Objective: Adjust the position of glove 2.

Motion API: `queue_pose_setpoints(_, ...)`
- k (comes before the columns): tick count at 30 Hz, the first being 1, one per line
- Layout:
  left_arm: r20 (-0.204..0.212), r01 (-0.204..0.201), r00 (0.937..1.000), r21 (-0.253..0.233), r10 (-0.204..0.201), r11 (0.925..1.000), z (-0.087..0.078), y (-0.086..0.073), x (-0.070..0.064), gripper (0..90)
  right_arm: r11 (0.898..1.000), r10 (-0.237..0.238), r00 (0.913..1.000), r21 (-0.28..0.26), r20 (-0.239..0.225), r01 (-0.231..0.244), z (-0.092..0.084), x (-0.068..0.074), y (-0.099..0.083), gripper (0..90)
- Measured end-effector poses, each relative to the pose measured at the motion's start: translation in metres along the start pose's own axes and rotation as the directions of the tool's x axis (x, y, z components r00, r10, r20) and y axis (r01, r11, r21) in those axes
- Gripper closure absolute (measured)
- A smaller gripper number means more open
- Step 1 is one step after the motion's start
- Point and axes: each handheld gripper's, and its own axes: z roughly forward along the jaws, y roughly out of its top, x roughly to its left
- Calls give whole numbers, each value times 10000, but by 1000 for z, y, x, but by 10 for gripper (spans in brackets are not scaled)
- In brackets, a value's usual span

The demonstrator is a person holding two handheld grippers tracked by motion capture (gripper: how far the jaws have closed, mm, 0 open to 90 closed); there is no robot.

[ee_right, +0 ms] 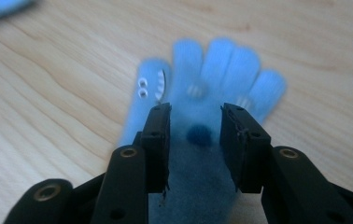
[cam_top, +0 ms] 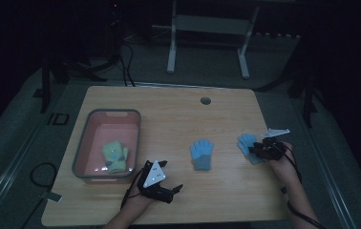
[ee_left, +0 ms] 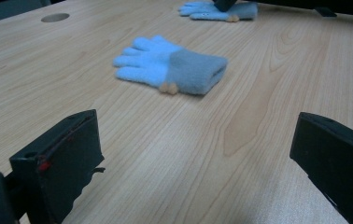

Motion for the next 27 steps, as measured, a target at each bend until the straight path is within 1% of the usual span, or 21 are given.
queue_pose_setpoints(1, -2, -11, 10000, -15, 11, 10000, 0, 0, 0, 23, 9999, 55, 10000, -103, -61, -56, 1, -1, -1, 645)
queue_pose_setpoints(3, -3, -42, 10000, -24, 42, 10000, 0, 0, -1, 23, 9998, 39, 10000, -218, -5, -40, 2, 1, -3, 693)
queue_pose_setpoints(5, -3, -51, 10000, -13, 51, 10000, 0, 0, -1, 23, 9990, 360, 9993, -262, -53, -361, 3, 3, -4, 773)
queue_pose_setpoints(7, -5, -37, 10000, -3, 37, 10000, 0, 0, 0, 23, 9978, 602, 9982, -292, 31, -601, 3, 4, -4, 819)
queue_pose_setpoints(8, -5, -35, 10000, -5, 35, 10000, 0, 0, -1, 23, 9963, 811, 9966, -280, 124, -807, 3, 6, -4, 832)
queue_pose_setpoints(11, -21, -66, 10000, 14, 66, 10000, 0, 0, -1, 23, 9954, 922, 9948, -293, 433, -910, 3, 12, -3, 851)
queue_pose_setpoints(13, -20, -57, 10000, 2, 57, 10000, 0, 0, -1, 23, 9909, 1313, 9902, -373, 471, -1296, 1, 14, -3, 859)
queue_pose_setpoints(16, -20, -45, 10000, 13, 45, 10000, 0, 0, -1, 23, 9893, 1438, 9879, -339, 583, -1420, -1, 17, -3, 861)
queue_pose_setpoints(17, -20, -54, 10000, 26, 54, 10000, 0, 0, 0, 23, 9814, 1875, 9798, -556, 699, -1838, -10, 29, 0, 864)
queue_pose_setpoints(18, -33, -59, 10000, 34, 59, 10000, 0, 0, -1, 23, 9788, 2002, 9770, -590, 742, -1961, -12, 32, 1, 865)
queue_pose_setpoints(19, -32, -69, 10000, 35, 69, 10000, 0, 0, -1, 23, 9737, 2209, 9736, -699, 566, -2169, -15, 38, 2, 867)
queue_pose_setpoints(20, -32, -69, 10000, 35, 69, 10000, 0, 0, -1, 23, 9737, 2209, 9736, -699, 566, -2169, -15, 38, 2, 867)
queue_pose_setpoints(21, -45, -75, 10000, 33, 75, 10000, 1, 0, -1, 23, 9727, 2229, 9736, -767, 490, -2188, -17, 42, 3, 867)
queue_pose_setpoints(22, -41, -79, 10000, 37, 79, 10000, 1, 0, -1, 23, 9752, 2105, 9755, -839, 642, -2049, -21, 56, 6, 867)
queue_pose_setpoints(23, -45, -78, 10000, 36, 78, 10000, 1, 0, -1, 23, 9728, 2230, 9717, -822, 784, -2166, -23, 61, 8, 868)
queue_pose_setpoints(25, -45, -81, 10000, 43, 81, 10000, 1, 0, -1, 23, 9634, 2591, 9635, -893, 674, -2528, -26, 68, 9, 868)
queue_pose_setpoints(27, -44, -77, 10000, 45, 77, 10000, 1, 0, -1, 23, 9536, 2907, 9543, -1024, 697, -2830, -28, 75, 8, 868)
